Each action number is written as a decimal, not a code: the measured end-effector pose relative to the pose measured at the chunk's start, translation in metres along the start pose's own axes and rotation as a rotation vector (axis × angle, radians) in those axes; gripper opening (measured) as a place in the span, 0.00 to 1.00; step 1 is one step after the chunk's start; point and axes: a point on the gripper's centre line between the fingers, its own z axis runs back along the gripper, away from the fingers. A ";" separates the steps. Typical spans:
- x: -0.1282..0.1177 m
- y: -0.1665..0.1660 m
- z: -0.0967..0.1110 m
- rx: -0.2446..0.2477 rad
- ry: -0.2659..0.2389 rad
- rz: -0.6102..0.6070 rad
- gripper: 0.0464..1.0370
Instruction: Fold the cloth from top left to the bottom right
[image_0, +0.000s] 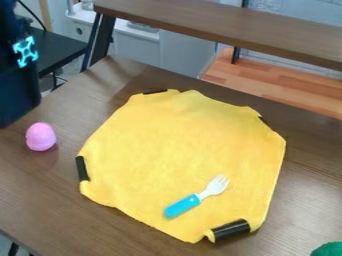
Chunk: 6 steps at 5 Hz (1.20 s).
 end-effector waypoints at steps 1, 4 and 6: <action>0.001 -0.001 -0.001 -0.005 -0.002 -0.021 0.96; 0.098 0.070 -0.081 0.086 -0.005 -0.166 0.96; 0.154 0.094 -0.121 0.030 -0.099 -0.473 0.96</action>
